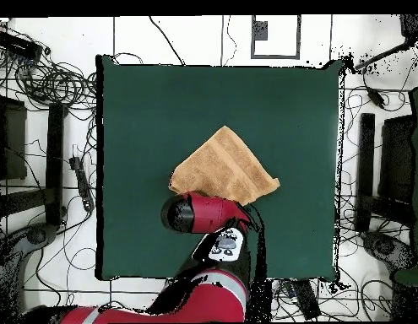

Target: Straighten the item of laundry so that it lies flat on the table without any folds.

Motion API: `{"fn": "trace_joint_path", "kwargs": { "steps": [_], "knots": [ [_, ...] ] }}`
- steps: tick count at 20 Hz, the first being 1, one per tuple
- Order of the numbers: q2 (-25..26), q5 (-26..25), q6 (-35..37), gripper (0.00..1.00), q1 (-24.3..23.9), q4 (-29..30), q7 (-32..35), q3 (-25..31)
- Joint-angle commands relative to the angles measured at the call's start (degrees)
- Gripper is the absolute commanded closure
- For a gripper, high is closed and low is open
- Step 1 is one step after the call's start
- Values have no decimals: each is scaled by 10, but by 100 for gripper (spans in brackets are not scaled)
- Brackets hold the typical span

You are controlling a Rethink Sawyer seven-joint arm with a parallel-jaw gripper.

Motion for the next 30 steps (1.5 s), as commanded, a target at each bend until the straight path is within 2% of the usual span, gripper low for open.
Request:
{"fn": "trace_joint_path", "kwargs": {
  "steps": [1,6,12,18,25,30],
  "knots": [
    [225,65,-228,0,-25,-197,117,98],
    [227,88,-221,0,-5,-209,143,77],
    [191,91,-68,0,2,-205,127,64],
    [175,94,3,0,13,-221,132,46],
    [191,96,-35,0,15,-250,145,45],
    [196,102,-35,0,32,-271,165,29]
  ]
}}
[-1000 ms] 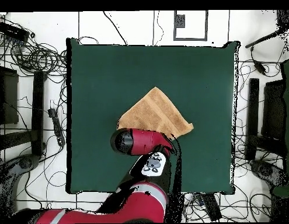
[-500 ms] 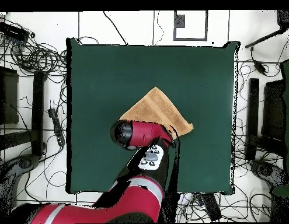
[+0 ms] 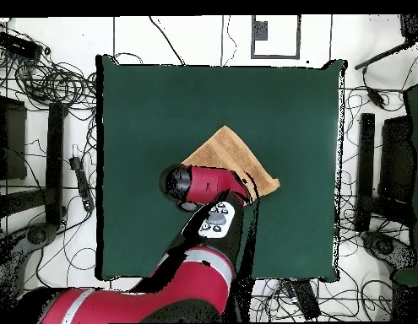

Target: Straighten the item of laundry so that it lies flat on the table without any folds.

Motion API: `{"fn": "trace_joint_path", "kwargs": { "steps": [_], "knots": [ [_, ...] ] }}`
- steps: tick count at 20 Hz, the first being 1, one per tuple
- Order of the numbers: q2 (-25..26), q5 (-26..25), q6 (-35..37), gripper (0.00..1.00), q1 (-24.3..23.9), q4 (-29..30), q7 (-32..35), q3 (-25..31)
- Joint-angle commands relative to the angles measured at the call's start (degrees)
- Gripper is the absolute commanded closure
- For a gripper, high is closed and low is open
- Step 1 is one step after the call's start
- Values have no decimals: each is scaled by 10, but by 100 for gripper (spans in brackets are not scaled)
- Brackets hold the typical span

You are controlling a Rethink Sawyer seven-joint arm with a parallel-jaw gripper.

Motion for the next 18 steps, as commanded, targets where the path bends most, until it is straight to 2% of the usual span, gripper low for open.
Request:
{"fn": "trace_joint_path", "kwargs": {
  "steps": [1,8,10,15,18],
  "knots": [
    [134,52,-269,0,8,-139,162,68],
    [144,55,-239,0,14,-173,156,63],
    [150,59,-240,0,21,-183,168,52],
    [168,80,-239,0,60,-204,239,-17],
    [153,95,-204,0,55,-197,225,-4]
  ]
}}
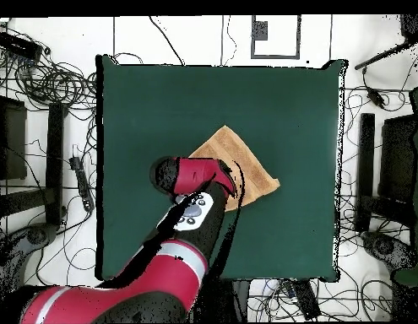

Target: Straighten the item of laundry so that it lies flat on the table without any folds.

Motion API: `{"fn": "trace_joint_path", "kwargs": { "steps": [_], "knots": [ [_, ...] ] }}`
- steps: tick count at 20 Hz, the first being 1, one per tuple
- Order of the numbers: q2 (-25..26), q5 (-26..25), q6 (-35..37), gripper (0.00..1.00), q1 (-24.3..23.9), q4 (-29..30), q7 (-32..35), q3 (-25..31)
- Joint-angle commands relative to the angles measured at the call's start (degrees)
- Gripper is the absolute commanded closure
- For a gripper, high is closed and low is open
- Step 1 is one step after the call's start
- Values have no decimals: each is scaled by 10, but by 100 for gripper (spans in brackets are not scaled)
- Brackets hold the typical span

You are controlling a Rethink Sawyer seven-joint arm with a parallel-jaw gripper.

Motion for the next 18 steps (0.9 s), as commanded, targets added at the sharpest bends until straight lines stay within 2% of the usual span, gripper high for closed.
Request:
{"fn": "trace_joint_path", "kwargs": {
  "steps": [1,3,7,11,17,18],
  "knots": [
    [97,77,-261,0,6,-128,222,49],
    [81,84,-220,0,6,-122,212,53],
    [66,100,-198,0,27,-119,247,22],
    [48,132,-123,0,42,-121,277,1],
    [19,152,-72,0,43,-95,267,9],
    [13,158,-81,0,42,-86,265,19]
  ]
}}
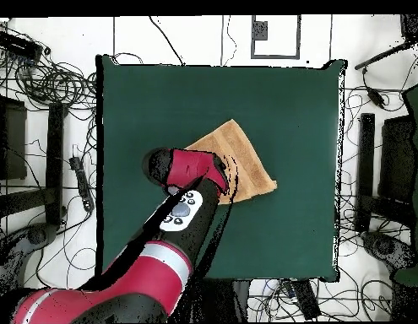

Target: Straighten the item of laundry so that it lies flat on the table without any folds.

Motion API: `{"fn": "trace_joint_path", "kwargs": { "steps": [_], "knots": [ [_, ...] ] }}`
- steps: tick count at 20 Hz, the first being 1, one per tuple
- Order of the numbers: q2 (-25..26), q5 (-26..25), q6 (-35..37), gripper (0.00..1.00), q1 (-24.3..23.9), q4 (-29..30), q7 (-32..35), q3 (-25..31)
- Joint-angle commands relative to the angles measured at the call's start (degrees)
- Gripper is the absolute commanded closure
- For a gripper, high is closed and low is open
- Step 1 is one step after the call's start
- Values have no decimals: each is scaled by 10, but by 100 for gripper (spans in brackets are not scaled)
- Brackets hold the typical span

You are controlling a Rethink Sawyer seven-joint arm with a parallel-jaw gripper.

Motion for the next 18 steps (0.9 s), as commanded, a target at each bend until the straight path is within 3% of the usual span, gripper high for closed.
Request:
{"fn": "trace_joint_path", "kwargs": {
  "steps": [1,7,13,16,18],
  "knots": [
    [-14,82,-99,0,14,-45,201,71],
    [-33,111,-195,0,3,-2,197,126],
    [28,150,-168,0,45,-72,294,30],
    [52,161,-158,0,48,-94,307,1],
    [53,161,-176,0,40,-74,296,10]
  ]
}}
